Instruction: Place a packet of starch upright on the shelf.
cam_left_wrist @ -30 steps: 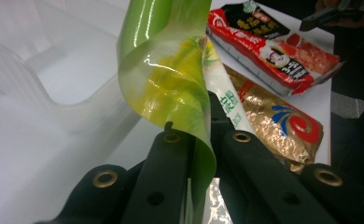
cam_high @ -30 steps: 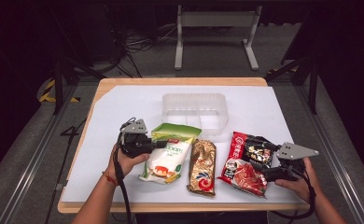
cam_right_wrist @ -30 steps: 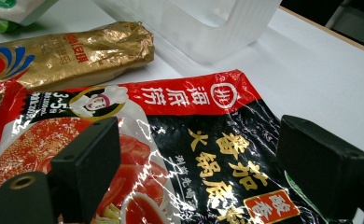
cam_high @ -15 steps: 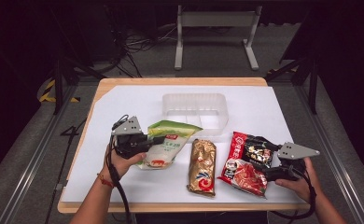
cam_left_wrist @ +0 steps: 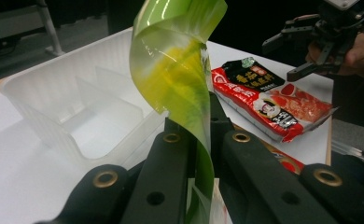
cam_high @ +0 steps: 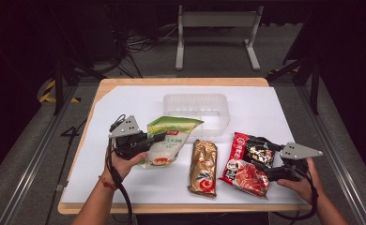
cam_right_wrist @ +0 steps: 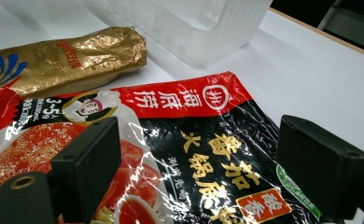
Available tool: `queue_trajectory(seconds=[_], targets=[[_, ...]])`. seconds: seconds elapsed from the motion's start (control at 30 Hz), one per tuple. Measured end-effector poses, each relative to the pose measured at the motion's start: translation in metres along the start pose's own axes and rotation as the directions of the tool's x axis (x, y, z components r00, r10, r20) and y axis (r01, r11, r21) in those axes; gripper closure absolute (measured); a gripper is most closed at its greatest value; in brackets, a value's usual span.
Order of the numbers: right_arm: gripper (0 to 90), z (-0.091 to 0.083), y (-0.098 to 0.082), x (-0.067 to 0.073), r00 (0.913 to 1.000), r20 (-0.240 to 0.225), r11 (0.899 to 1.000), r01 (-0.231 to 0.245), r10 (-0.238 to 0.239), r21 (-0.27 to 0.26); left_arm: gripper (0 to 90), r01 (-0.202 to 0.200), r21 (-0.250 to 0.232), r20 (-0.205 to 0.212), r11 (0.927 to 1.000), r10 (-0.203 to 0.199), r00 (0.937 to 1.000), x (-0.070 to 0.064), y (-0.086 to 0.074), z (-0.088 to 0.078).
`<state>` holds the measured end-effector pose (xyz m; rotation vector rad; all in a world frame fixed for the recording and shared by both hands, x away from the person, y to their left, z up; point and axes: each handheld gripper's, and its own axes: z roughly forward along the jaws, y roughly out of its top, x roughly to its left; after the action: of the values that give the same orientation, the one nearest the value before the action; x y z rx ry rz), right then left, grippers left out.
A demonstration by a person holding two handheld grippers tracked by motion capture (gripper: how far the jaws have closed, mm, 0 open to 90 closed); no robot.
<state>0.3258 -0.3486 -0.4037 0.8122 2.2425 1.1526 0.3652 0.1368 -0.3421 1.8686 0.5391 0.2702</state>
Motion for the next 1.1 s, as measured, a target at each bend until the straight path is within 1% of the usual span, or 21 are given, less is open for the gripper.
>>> queue_trajectory(seconds=[0.1, 0.2, 0.37, 0.4, 0.47, 0.57, 0.67, 0.73, 0.77, 0.8, 0.9, 0.93, 1.0, 1.07, 1.1], targets=[[14.4, 0.0, 0.0, 0.0, 1.0, 0.005, 1.0, -0.001, 0.001, -0.003, 90.0, 0.007, -0.017, -0.011, 0.9998, -0.007, 0.9999, -0.002, 0.002, -0.001], [14.4, -0.001, 0.0, 0.001, 1.0, 0.007, 1.0, 0.001, -0.001, -0.004, 90.0, -0.002, -0.035, -0.029, 0.9994, 0.001, 0.9996, -0.005, 0.005, -0.004], [14.2, -0.001, 0.0, 0.001, 0.9999, 0.016, 1.0, 0.001, -0.001, -0.009, 90.0, 0.0, -0.067, -0.05, 0.9977, -0.003, 0.9988, -0.006, 0.009, -0.007], [14.1, -0.001, 0.0, 0.001, 0.9998, 0.018, 1.0, 0.0, 0.0, -0.009, 90.0, 0.011, -0.089, -0.051, 0.996, -0.015, 0.9986, -0.006, 0.011, -0.007], [14.0, 0.0, 0.0, 0.001, 0.9998, 0.02, 1.0, 0.002, -0.002, -0.007, 90.0, 0.018, -0.103, -0.068, 0.9945, -0.025, 0.9974, -0.005, 0.013, -0.007], [14.0, 0.0, 0.0, 0.001, 0.9998, 0.019, 1.0, 0.0, 0.0, -0.007, 90.0, 0.026, -0.111, -0.077, 0.9934, -0.035, 0.9964, -0.005, 0.016, -0.006], [13.9, 0.001, 0.0, 0.002, 0.9998, 0.019, 1.0, 0.001, -0.001, -0.007, 90.0, 0.039, -0.14, -0.085, 0.9894, -0.051, 0.9951, -0.003, 0.021, -0.004], [13.9, 0.001, 0.0, 0.002, 0.9997, 0.022, 1.0, 0.003, -0.003, -0.007, 90.0, 0.05, -0.151, -0.1, 0.9873, -0.065, 0.9928, -0.001, 0.024, -0.001], [13.9, 0.0, 0.0, 0.002, 0.9997, 0.023, 1.0, 0.001, -0.001, -0.007, 90.0, 0.058, -0.155, -0.102, 0.9862, -0.074, 0.992, 0.0, 0.025, 0.0], [13.9, 0.0, 0.0, 0.002, 0.9997, 0.023, 1.0, -0.001, 0.001, -0.007, 90.0, 0.07, -0.165, -0.105, 0.9839, -0.088, 0.9905, 0.002, 0.026, 0.003], [13.9, 0.0, 0.0, 0.001, 0.9997, 0.024, 1.0, -0.003, 0.004, -0.007, 90.0, 0.077, -0.181, -0.128, 0.9805, -0.101, 0.9866, 0.006, 0.03, 0.01], [13.9, 0.0, 0.0, 0.001, 0.9997, 0.024, 1.0, -0.005, 0.005, -0.008, 90.0, 0.087, -0.183, -0.128, 0.9792, -0.111, 0.9855, 0.007, 0.03, 0.012], [13.9, 0.0, 0.0, 0.001, 0.9997, 0.025, 1.0, -0.002, 0.002, -0.008, 90.0, 0.095, -0.189, -0.147, 0.9774, -0.124, 0.9813, 0.01, 0.033, 0.018], [13.9, 0.0, -0.001, 0.001, 0.9997, 0.026, 1.0, -0.002, 0.002, -0.007, 90.0, 0.112, -0.192, -0.147, 0.9748, -0.142, 0.9789, 0.013, 0.034, 0.022], [13.9, 0.0, -0.001, 0.001, 0.9997, 0.026, 1.0, -0.002, 0.002, -0.007, 90.0, 0.112, -0.192, -0.147, 0.9748, -0.142, 0.9789, 0.013, 0.034, 0.022]])
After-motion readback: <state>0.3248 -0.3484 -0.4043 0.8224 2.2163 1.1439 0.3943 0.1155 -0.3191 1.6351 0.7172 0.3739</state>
